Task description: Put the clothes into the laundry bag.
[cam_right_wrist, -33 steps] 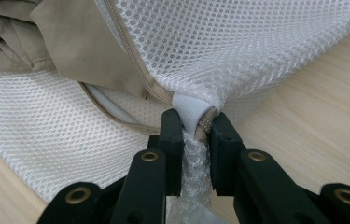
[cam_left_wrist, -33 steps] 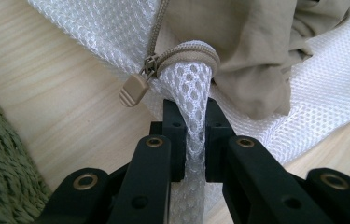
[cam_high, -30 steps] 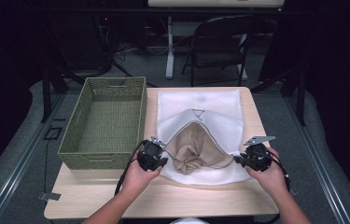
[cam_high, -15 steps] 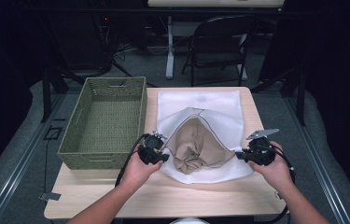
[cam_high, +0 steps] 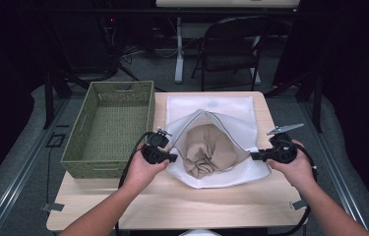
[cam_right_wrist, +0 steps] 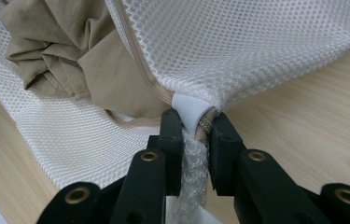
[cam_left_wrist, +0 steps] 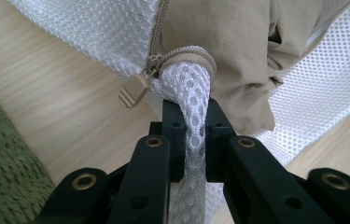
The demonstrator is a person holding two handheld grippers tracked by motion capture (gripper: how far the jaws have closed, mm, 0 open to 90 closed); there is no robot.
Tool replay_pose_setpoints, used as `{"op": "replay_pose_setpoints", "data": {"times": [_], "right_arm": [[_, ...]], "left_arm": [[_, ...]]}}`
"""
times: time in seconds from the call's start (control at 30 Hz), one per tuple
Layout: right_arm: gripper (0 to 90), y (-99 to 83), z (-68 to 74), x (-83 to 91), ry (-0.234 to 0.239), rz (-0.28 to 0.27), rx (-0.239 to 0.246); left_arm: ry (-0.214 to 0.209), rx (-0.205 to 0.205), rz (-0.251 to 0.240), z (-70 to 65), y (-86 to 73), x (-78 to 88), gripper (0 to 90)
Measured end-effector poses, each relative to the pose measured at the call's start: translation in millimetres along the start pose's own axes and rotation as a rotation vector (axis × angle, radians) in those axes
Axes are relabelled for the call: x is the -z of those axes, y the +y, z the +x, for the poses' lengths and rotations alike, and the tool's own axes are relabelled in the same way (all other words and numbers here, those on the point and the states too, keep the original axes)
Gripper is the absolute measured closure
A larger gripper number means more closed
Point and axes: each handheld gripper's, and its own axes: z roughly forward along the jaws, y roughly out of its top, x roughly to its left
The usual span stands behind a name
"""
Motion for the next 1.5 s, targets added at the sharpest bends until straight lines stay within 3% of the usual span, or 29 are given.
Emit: {"op": "replay_pose_setpoints", "data": {"times": [0.4, 0.7, 1.0, 1.5], "right_arm": [[77.7, 6.3, -9.8, 9.1, 0.030, -0.011, -0.046], [77.8, 19.7, -10.1, 17.8, 0.025, -0.029, -0.044], [77.9, 33.5, -11.2, 21.6, 0.010, -0.039, -0.036], [78.1, 49.7, -16.3, 18.7, -0.030, -0.034, -0.026]], "left_arm": [[-0.032, 0.053, -0.021, 9.0, 10.0, 14.4, 83.4], [0.000, 0.033, -0.037, 14.2, 21.8, 26.9, 83.3], [0.004, 0.018, -0.031, 17.1, 34.7, 34.0, 83.6], [0.019, 0.041, -0.033, 25.3, 50.5, 33.3, 83.8]]}}
